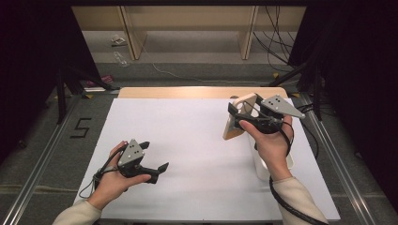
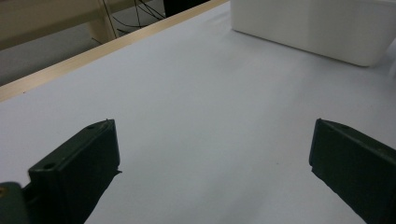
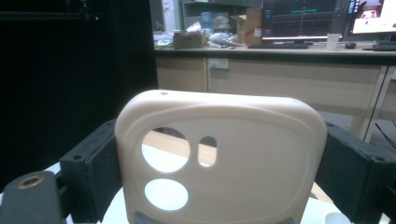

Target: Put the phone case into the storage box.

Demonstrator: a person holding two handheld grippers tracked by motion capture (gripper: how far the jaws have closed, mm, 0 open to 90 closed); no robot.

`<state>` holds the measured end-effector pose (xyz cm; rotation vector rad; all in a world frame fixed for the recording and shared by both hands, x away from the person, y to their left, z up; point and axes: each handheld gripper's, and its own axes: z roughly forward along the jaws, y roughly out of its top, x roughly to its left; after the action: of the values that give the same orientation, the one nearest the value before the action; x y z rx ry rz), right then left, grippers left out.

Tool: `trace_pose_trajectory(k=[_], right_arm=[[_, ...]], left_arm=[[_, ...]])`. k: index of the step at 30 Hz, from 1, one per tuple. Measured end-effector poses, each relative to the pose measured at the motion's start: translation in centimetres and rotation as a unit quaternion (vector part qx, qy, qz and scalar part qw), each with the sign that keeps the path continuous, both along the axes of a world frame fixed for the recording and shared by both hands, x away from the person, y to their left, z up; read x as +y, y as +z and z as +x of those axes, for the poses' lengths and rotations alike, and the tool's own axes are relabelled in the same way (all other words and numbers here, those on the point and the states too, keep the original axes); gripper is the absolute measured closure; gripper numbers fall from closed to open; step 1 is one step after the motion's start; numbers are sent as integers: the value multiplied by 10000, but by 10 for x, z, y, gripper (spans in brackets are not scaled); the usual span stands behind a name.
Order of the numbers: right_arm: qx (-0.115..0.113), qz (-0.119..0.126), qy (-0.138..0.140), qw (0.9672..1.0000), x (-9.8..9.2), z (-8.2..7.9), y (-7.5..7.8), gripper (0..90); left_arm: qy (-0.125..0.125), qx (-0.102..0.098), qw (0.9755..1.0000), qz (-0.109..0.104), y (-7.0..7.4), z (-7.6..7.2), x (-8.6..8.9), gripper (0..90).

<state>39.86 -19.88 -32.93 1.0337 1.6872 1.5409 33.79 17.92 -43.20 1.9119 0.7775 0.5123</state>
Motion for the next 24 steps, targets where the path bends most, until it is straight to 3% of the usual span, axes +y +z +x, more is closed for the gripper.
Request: trace_pose_trajectory(k=[24], right_arm=[[-37, 45, -327, 9994, -19, 2, 6, 119]], left_arm=[[2, 14, 10000, -6, -1, 0, 0, 18]])
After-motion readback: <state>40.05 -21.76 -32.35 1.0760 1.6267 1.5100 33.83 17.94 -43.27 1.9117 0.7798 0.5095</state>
